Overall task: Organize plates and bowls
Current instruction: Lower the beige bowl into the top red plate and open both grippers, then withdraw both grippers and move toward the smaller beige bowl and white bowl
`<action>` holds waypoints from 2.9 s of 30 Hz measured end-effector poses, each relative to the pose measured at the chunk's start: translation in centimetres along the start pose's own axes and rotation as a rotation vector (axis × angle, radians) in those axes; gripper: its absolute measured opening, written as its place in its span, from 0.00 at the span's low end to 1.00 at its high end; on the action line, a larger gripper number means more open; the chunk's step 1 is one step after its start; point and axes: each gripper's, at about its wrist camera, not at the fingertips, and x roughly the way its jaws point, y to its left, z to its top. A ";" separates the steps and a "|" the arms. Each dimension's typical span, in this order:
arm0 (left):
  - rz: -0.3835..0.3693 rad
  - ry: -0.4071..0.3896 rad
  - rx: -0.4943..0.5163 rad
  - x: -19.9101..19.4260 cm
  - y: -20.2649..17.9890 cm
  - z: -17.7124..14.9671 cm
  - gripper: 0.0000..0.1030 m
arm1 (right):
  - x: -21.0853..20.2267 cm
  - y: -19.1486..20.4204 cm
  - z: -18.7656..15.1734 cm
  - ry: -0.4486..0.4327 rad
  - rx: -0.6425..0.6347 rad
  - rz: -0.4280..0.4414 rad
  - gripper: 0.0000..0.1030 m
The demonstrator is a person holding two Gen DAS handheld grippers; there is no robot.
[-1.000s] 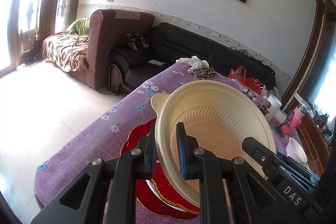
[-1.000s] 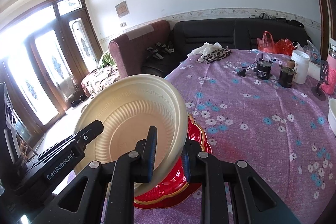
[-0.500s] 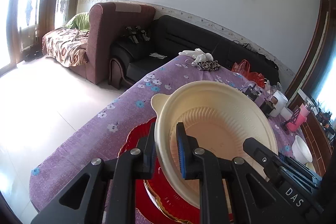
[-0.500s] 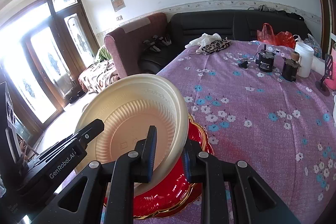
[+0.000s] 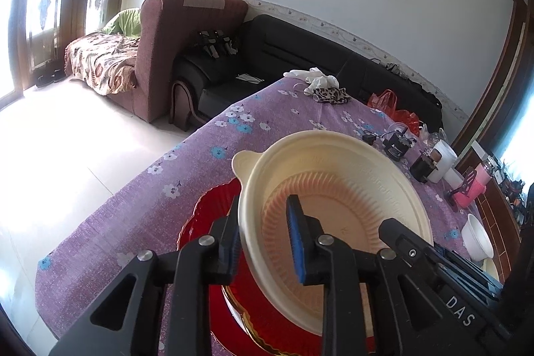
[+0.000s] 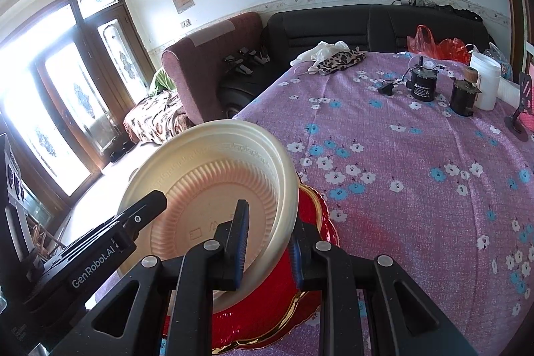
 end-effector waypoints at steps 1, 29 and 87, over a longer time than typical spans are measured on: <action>-0.007 0.000 -0.004 0.1 0.1 0.0 0.28 | 0.1 0.0 0.0 0.003 0.001 0.003 0.23; 0.006 -0.140 -0.116 -7.8 4.1 -0.1 0.70 | -4.8 -1.5 -1.1 -0.110 0.047 -0.024 0.50; -0.032 -0.002 0.585 -4.5 -22.3 -5.8 0.90 | -26.4 -25.9 -3.8 -0.295 0.263 -0.412 0.66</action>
